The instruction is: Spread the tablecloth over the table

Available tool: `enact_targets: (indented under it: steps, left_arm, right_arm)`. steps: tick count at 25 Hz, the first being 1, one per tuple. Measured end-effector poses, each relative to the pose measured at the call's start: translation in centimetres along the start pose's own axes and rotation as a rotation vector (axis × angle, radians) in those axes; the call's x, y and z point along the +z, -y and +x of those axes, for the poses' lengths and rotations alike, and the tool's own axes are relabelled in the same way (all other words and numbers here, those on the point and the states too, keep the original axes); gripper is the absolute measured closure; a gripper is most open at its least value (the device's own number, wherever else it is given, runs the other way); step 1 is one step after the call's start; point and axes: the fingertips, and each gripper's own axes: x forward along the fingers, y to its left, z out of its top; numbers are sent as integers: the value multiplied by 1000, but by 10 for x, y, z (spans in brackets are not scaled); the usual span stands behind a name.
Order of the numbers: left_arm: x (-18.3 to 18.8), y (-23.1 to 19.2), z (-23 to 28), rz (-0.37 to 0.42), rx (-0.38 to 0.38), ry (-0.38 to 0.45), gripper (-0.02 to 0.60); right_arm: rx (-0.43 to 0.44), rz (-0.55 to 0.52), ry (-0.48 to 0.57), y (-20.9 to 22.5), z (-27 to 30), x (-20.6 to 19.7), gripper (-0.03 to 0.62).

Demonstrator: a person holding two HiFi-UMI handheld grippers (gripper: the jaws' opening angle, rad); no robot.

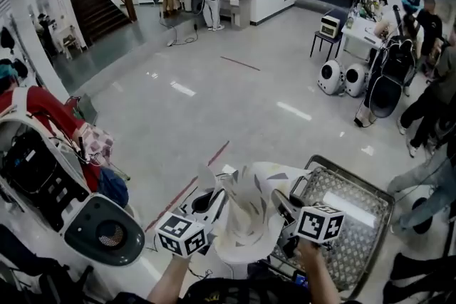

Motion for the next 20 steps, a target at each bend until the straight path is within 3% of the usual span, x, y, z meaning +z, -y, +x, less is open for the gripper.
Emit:
enact_targets:
  steps: [4, 9, 15, 20]
  left_arm:
    - [33, 28, 89, 42, -54, 2, 561]
    - [76, 56, 194, 100, -120, 44, 561]
    - [115, 129, 280, 286, -280, 88, 561]
    - [125, 194, 345, 328, -417, 109, 560]
  right_arm:
    - [-52, 43, 108, 69, -27, 75, 577]
    - [-138, 65, 224, 155, -63, 139, 576]
    - [-256, 117, 477, 242, -144, 196, 576]
    - [-368, 107, 659, 299, -228, 236, 574]
